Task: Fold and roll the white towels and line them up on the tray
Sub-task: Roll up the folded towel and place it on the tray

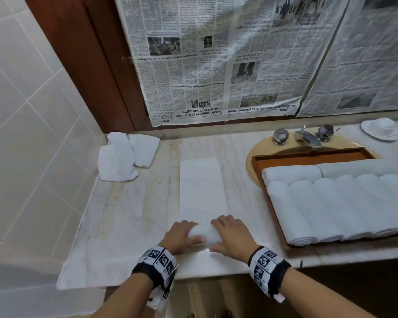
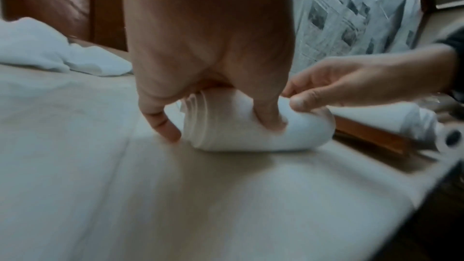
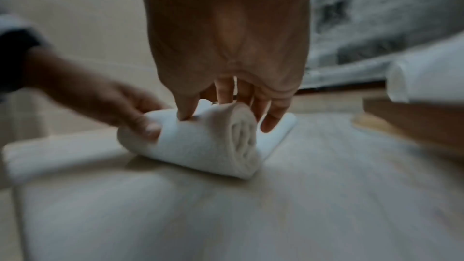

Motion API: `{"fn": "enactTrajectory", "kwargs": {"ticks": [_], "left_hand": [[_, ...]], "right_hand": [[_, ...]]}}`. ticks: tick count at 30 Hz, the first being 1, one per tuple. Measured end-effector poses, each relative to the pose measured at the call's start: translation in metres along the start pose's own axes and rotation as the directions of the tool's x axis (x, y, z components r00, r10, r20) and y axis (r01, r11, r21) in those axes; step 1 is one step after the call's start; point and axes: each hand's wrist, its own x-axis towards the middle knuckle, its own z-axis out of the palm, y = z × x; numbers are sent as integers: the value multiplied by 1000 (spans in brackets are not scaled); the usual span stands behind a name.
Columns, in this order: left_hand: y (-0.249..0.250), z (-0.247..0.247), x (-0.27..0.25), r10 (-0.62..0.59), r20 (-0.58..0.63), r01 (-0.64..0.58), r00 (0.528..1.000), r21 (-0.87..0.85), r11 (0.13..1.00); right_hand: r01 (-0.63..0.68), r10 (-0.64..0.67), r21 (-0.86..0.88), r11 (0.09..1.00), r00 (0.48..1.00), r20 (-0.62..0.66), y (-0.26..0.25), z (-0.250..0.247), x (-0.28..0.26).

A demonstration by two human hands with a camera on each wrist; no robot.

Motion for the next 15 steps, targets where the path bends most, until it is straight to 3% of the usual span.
{"fn": "enactTrajectory", "kwargs": {"ticks": [3, 6, 8, 10, 12, 15], "left_hand": [[0, 10, -10, -33, -56, 39, 998, 93, 995], [2, 26, -31, 96, -215, -35, 972, 269, 962], [3, 32, -37, 133, -232, -52, 964, 327, 944], [1, 31, -33, 94, -188, -34, 978, 297, 954], [1, 22, -21, 50, -65, -34, 997, 225, 974], [3, 2, -5, 55, 61, -61, 997, 101, 993]], "right_hand": [[-41, 37, 71, 997, 998, 53, -1, 7, 2], [-114, 54, 337, 935, 982, 183, 10, -4, 6], [-124, 7, 409, 904, 961, 277, 19, -14, 7], [-141, -19, 455, 879, 944, 329, 25, -19, 7], [-118, 5, 425, 898, 966, 258, 26, -16, 4], [1, 7, 109, 994, 997, -71, 18, 6, -8]]}}
